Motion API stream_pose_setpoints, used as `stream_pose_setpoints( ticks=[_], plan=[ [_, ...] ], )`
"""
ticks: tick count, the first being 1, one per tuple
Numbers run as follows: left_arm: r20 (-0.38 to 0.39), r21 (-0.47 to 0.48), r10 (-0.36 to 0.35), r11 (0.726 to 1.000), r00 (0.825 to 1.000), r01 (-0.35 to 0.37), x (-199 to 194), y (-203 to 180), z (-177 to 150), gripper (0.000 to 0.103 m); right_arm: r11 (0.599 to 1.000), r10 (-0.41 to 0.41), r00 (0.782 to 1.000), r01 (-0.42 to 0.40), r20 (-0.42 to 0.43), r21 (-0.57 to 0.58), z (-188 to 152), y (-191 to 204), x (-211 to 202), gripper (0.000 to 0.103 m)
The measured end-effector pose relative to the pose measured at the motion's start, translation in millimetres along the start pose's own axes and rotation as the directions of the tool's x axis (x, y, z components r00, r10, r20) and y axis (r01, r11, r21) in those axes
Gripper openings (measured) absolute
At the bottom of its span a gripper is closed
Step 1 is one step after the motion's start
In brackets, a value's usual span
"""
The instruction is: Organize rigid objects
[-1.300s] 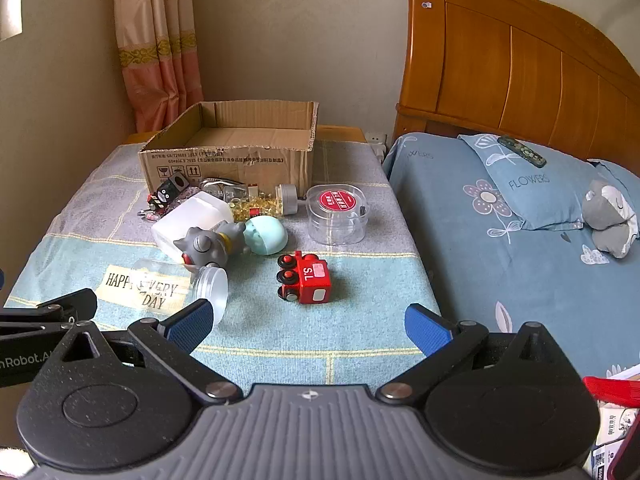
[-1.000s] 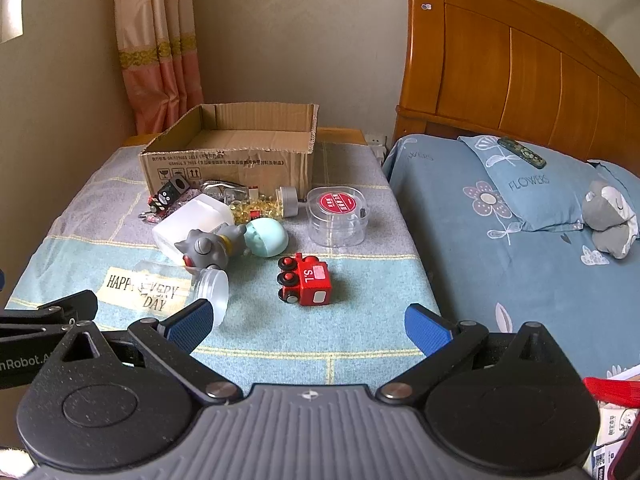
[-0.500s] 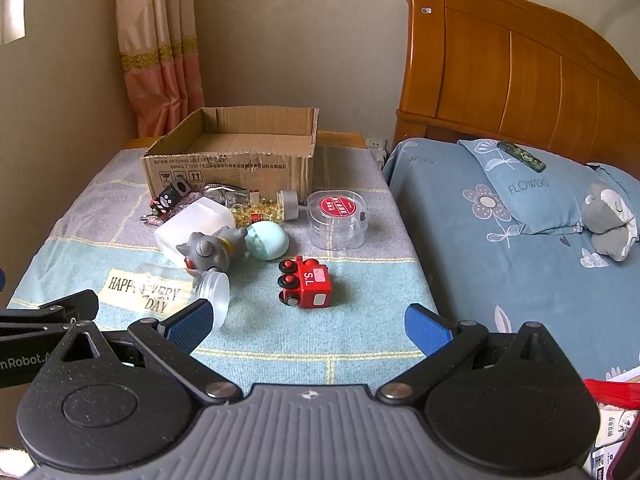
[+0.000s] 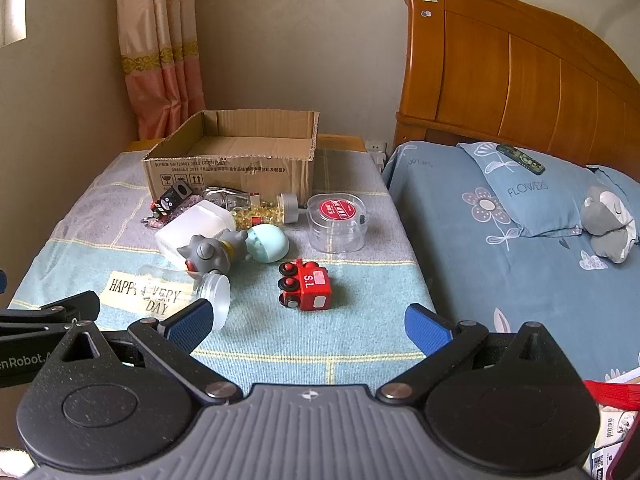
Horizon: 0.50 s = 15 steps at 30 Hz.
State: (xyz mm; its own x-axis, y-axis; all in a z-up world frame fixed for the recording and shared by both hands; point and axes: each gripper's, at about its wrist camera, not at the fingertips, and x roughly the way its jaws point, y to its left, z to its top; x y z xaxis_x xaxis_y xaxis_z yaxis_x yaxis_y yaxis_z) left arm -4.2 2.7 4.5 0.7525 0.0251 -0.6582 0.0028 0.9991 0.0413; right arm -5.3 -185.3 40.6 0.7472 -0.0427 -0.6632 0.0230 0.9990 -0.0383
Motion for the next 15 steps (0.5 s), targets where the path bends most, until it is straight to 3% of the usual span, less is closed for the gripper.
stream_pose_setpoints(
  ticks=[15],
  plan=[
    [0.008,-0.004,-0.010,1.000,1.000,0.010,0.9,0.0,0.1,0.102,1.000,-0.002,1.000,0.002,0.011,0.002,2.5,-1.0,-2.2,0.103]
  ],
)
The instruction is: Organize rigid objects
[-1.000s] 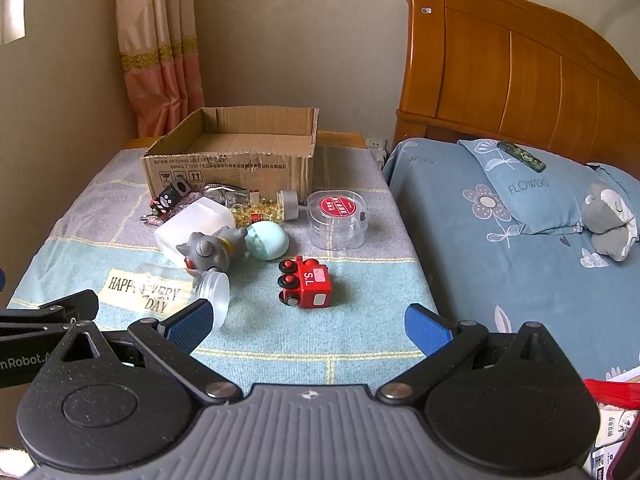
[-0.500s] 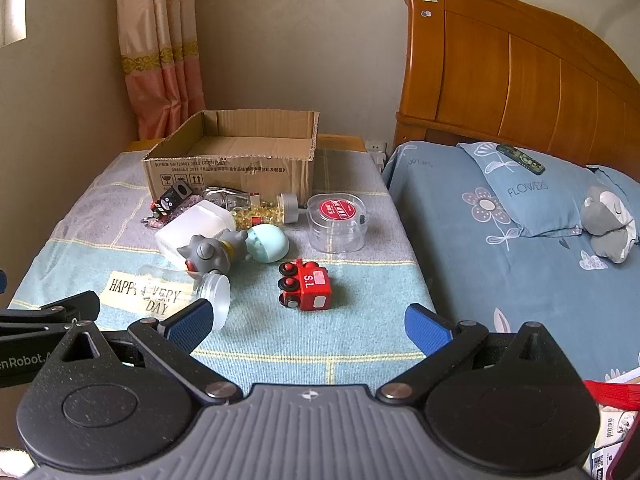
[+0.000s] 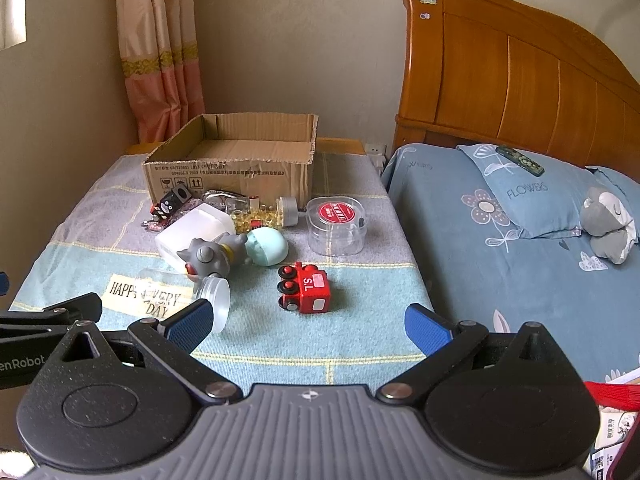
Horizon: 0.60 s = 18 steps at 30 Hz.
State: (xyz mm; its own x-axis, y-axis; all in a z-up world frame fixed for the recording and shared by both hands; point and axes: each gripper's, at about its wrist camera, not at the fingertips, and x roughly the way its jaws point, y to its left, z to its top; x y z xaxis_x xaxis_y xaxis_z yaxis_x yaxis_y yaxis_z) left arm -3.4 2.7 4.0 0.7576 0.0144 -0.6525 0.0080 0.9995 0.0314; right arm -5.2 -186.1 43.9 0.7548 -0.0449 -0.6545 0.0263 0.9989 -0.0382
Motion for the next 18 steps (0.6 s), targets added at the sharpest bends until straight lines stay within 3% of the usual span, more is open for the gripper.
stream_pose_setpoints(
  ticks=[18],
  plan=[
    [0.021,-0.006,-0.053,0.999,0.998,0.053,14,-1,0,0.102,0.999,0.033,0.999,-0.032,0.039,-0.009,-1,-6,8,0.103]
  ],
)
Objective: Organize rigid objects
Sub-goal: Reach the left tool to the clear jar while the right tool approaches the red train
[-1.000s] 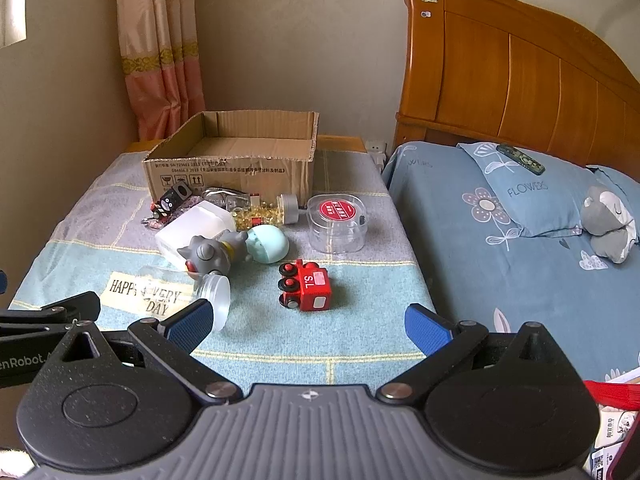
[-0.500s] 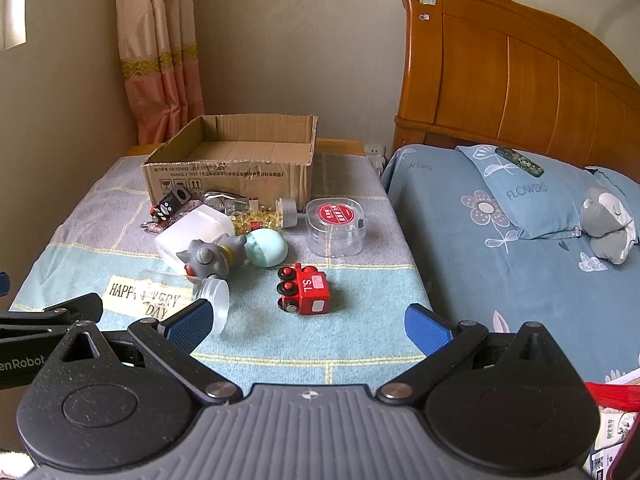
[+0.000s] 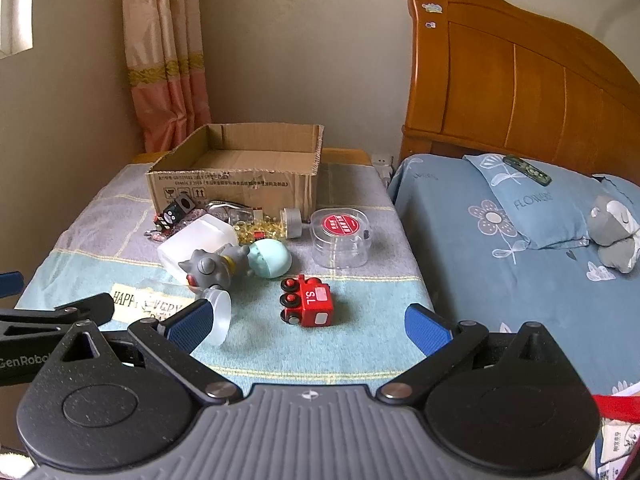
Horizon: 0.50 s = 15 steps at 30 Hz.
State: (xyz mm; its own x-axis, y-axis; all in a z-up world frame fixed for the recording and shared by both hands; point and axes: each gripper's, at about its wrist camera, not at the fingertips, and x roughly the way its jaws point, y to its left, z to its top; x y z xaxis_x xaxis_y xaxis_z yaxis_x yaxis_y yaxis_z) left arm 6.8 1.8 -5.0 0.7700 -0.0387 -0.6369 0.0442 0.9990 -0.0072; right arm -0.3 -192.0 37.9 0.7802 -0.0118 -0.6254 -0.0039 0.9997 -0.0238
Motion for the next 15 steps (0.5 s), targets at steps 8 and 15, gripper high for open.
stream_pose_setpoints(
  ticks=[8,15],
  plan=[
    [-0.053,0.008,-0.036,0.999,0.998,0.036,18,-2,-3,0.102,0.999,0.049,0.999,-0.049,-0.012,-0.010,-2,-3,10,0.103],
    [-0.128,0.022,-0.084,0.996,0.988,0.088,39,-8,-2,0.102,0.997,0.073,0.997,-0.073,-0.034,-0.011,-2,-9,25,0.103]
  ],
)
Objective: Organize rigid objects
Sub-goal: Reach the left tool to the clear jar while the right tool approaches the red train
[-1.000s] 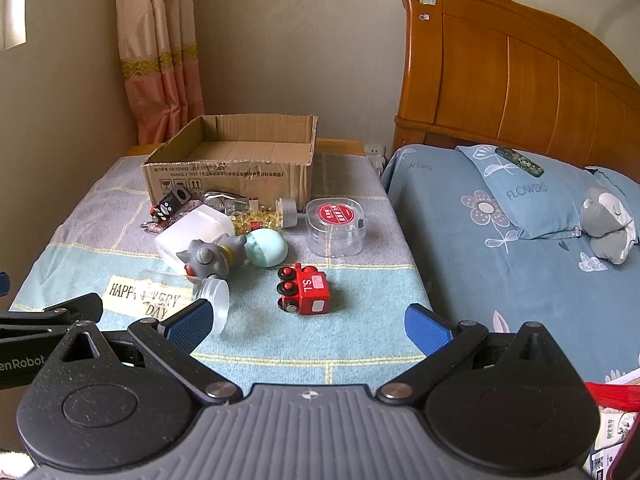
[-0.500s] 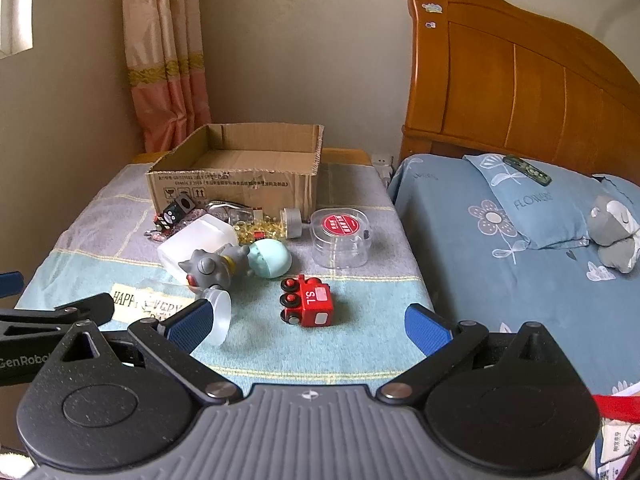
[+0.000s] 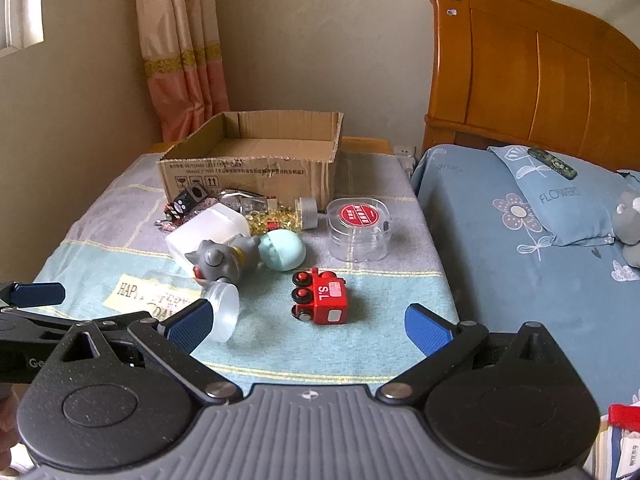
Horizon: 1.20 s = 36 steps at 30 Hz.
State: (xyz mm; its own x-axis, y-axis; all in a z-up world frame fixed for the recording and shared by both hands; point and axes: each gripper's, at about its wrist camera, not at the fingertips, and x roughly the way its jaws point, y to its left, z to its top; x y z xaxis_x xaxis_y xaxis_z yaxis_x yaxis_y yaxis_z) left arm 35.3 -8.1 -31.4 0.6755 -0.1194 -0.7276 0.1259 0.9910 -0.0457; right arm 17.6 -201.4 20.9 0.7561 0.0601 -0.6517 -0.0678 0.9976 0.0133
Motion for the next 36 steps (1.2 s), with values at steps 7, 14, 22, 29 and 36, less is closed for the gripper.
stream_pose_setpoints(
  ticks=[7,14,22,29,36],
  plan=[
    [-0.057,0.059,-0.043,0.997,0.997,0.047,17,-8,11,0.102,0.999,0.044,0.999,-0.045,-0.017,-0.027,1,-17,19,0.103],
    [-0.097,0.134,-0.067,0.988,0.993,0.080,44,-17,24,0.102,0.995,0.084,0.995,-0.087,-0.052,-0.057,3,-32,49,0.103],
    [-0.153,0.113,-0.083,0.988,0.985,0.101,79,-22,23,0.102,0.985,0.118,0.987,-0.130,-0.105,-0.113,-3,-36,77,0.103],
    [-0.184,0.084,-0.063,0.993,0.981,0.079,92,-12,18,0.102,0.976,0.141,0.980,-0.160,-0.139,-0.144,-2,-32,99,0.103],
    [-0.171,0.083,-0.024,0.996,0.985,0.039,92,14,18,0.102,0.971,0.082,0.983,-0.117,-0.167,-0.210,-4,-22,124,0.103]
  ],
)
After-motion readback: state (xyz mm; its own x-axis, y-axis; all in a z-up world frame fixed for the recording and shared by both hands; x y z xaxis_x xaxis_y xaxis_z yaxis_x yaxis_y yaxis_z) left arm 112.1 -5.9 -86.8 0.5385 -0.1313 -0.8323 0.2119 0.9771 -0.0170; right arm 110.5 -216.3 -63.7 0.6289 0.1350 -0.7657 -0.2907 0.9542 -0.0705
